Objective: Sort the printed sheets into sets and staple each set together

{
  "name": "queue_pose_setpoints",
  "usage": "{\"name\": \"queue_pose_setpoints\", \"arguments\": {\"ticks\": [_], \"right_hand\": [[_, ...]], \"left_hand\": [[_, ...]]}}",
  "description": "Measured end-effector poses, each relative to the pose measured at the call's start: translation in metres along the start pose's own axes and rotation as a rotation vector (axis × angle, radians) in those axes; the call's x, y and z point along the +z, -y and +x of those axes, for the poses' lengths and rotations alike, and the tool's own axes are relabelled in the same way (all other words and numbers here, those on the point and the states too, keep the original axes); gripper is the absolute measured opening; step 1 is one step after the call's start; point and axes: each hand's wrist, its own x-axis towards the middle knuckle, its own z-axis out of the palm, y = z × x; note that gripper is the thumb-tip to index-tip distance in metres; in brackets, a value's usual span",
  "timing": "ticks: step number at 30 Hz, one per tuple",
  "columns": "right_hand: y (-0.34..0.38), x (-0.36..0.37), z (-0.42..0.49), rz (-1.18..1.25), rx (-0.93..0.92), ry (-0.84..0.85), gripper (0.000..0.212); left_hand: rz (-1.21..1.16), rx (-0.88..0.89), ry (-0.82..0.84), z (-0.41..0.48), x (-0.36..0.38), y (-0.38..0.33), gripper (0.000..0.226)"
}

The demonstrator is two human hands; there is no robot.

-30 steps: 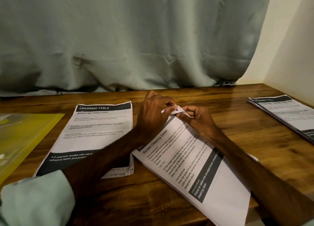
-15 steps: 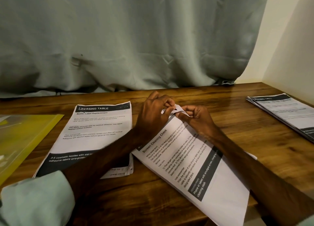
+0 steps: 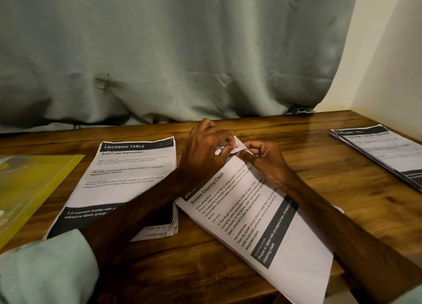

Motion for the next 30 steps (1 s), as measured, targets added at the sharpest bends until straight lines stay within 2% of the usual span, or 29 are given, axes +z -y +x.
{"name": "queue_pose_setpoints", "arguments": {"ticks": [4,10,14,19,21,30], "right_hand": [[-0.001,-0.001,0.001,0.004,0.012,-0.015,0.015],[-0.003,-0.002,0.002,0.006,0.008,-0.018,0.016],[-0.004,-0.002,0.002,0.023,0.001,-0.021,0.016],[-0.004,-0.003,0.001,0.051,-0.016,-0.015,0.016],[-0.004,-0.003,0.001,0.047,-0.02,-0.012,0.015],[-0.008,-0.004,0.002,0.003,-0.019,-0.022,0.015]], "left_hand": [[-0.051,-0.01,0.092,0.003,-0.006,0.001,0.008],[-0.037,0.132,0.161,0.007,-0.012,0.006,0.007],[-0.034,0.145,0.13,0.004,-0.01,0.006,0.012],[0.103,0.437,0.092,0.002,-0.005,0.013,0.013],[0.153,0.487,0.085,0.001,-0.004,0.015,0.015],[0.121,0.454,0.127,-0.003,-0.004,0.018,0.016]]}}
